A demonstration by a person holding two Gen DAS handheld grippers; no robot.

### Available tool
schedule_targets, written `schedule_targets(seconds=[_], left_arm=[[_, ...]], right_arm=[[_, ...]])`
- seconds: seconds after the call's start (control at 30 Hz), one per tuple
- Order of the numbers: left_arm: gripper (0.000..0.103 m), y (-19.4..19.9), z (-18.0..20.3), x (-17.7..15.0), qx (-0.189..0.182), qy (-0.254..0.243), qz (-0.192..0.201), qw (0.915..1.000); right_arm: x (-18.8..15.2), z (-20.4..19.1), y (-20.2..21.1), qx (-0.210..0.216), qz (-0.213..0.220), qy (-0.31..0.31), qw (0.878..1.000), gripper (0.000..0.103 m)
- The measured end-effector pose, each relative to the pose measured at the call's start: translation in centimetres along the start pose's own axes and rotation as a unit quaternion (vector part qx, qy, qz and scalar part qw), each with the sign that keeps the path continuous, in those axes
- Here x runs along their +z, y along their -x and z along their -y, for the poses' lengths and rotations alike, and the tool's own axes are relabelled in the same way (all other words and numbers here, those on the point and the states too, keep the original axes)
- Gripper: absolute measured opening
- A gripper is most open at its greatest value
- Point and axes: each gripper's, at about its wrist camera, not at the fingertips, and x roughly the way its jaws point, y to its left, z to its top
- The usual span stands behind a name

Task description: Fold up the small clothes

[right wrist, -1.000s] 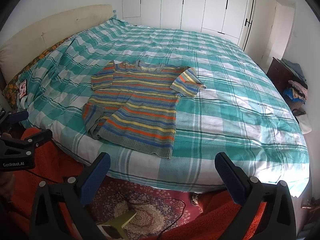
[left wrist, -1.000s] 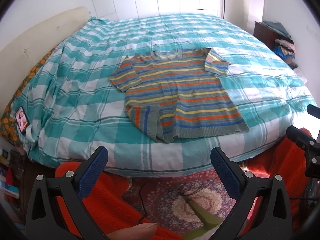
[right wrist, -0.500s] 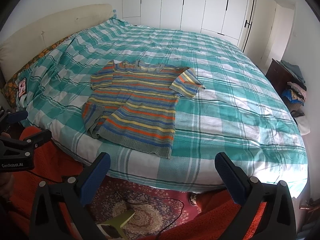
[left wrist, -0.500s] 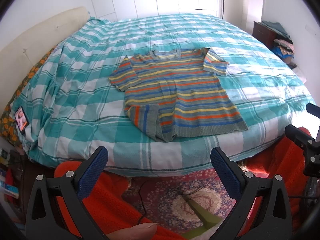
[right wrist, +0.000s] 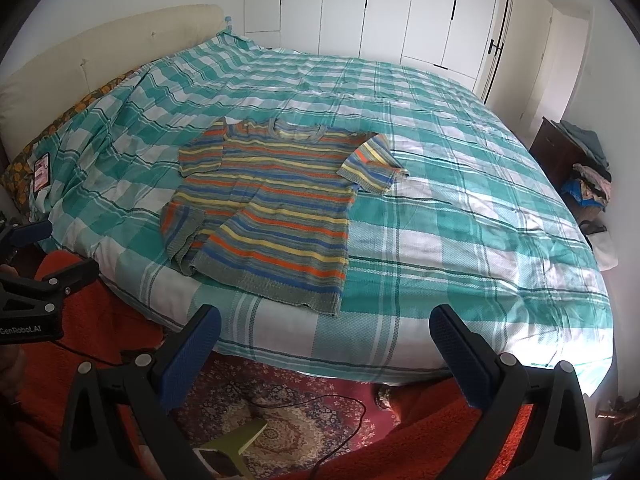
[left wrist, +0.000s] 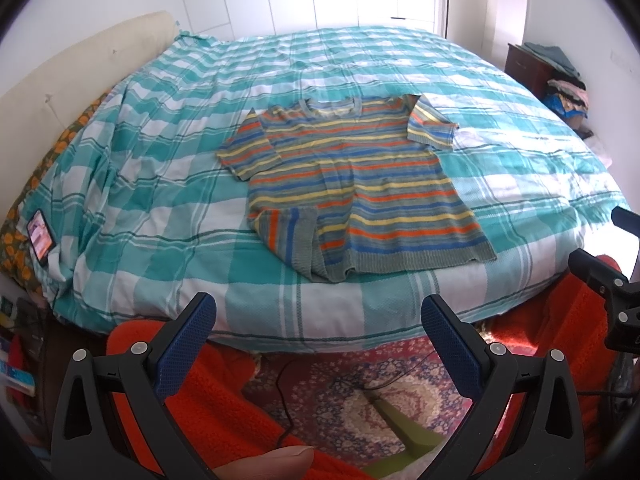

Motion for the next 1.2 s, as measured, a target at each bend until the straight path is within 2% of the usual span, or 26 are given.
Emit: schedule_targets(seconds=[0.2, 0.83, 0.93, 1.03, 1.13, 1.2], left_arm=[[0.102, -0.3, 0.3, -0.1, 0.001, 0.0, -0.004, 1.0], [0.102, -0.8, -0.6, -0.1, 0.001, 0.004, -0.013, 0.9999], [0.103, -3.0, -3.6, 0.5, 0.007, 0.031, -0.009, 0.9995], [0.103, -7.2, -9.4, 1.7, 0.01, 0.083, 0.001, 0.9965], [0.103, -13.0, -15.3, 3.4, 0.063, 0.103, 0.027, 0.9923], [0.103, -18.2, -18.5, 4.8, 0.096, 0.093, 0.015, 0.9909]], right_arm=[[-0.1, 0.6, -0.4, 0.001, -0.003, -0.002, 1.0, 0.103], [0.2, -1.2, -0.6, -0.004, -0.008, 0.006, 1.0, 0.103], [0.3, -1.3, -1.1, 0.004, -0.01, -0.001, 1.0, 0.103], [0.6, -1.4, -2.3, 0.006, -0.02, 0.001, 1.0, 0.103], [1.1, -1.6, -3.5, 0.001, -0.027, 0.007, 1.0, 0.103], [1.5, -1.7, -4.3, -0.004, -0.027, 0.004, 1.0, 0.103]])
